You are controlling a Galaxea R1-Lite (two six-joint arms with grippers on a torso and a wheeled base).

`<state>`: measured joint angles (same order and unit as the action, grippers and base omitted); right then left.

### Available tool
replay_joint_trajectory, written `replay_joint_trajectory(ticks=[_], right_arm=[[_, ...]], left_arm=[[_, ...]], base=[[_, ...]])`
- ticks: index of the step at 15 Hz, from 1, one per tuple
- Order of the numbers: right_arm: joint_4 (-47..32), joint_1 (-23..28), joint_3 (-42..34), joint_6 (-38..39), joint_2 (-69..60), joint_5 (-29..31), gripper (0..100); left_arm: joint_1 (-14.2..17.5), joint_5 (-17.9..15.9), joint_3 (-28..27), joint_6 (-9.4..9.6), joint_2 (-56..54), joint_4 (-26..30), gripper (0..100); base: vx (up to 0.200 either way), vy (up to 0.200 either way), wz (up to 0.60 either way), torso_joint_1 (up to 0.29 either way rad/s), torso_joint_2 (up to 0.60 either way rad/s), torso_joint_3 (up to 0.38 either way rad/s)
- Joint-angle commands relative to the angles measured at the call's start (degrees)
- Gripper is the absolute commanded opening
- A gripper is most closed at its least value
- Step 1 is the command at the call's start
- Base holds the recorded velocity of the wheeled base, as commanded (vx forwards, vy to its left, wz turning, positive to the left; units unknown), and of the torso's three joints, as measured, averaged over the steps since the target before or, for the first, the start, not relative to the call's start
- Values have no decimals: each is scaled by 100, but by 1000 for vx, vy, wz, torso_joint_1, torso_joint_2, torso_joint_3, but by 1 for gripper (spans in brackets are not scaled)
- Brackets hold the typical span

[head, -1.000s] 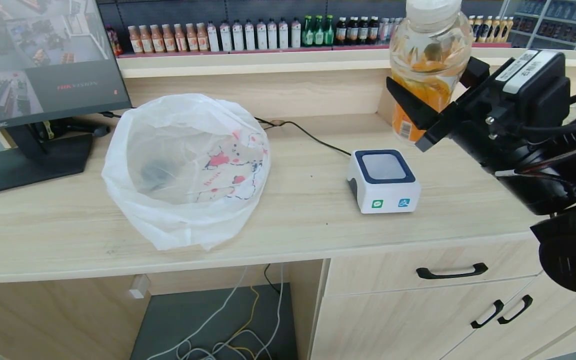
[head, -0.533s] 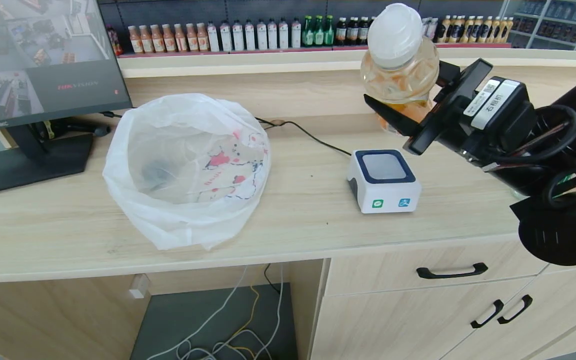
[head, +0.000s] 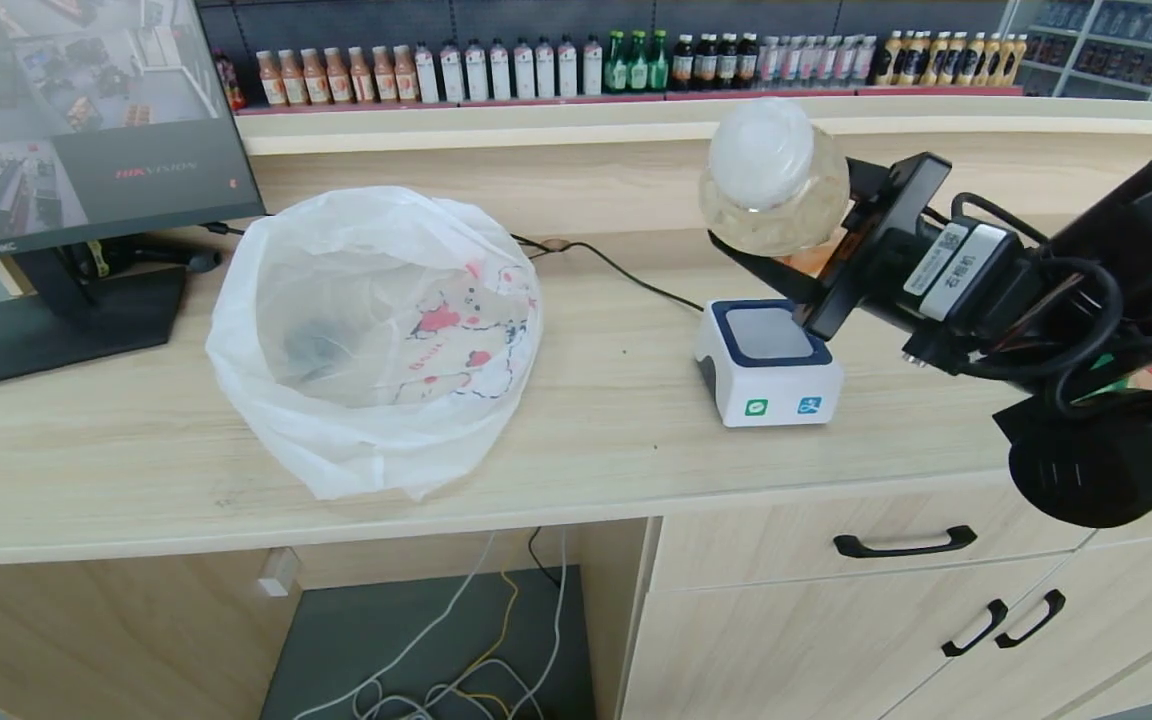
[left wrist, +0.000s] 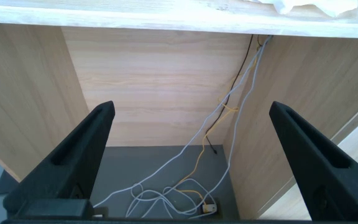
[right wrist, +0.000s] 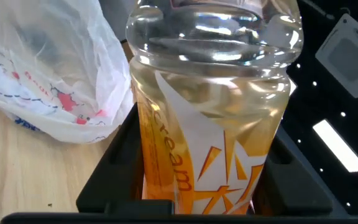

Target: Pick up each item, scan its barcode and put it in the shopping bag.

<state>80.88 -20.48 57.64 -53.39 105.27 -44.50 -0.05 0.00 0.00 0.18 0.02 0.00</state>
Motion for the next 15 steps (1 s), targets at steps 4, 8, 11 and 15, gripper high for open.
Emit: replay_joint_trajectory(ticks=[4, 8, 11, 15], right_arm=[[411, 18, -534, -162, 170, -147, 0], [586, 9, -640, -259, 293, -376, 0], [586, 27, -605, -286, 319, -402, 0], [613, 97, -613, -347, 354, -428, 0]], left_arm=[[-4, 0, 0, -1, -2, 0, 100], [-4, 0, 0, -1, -2, 0, 100], [5, 0, 0, -1, -2, 0, 100], [-4, 0, 0, -1, -2, 0, 100]], base=[[0, 0, 0, 0, 0, 0], [0, 0, 0, 0, 0, 0], [0, 0, 0, 0, 0, 0], [0, 0, 0, 0, 0, 0]])
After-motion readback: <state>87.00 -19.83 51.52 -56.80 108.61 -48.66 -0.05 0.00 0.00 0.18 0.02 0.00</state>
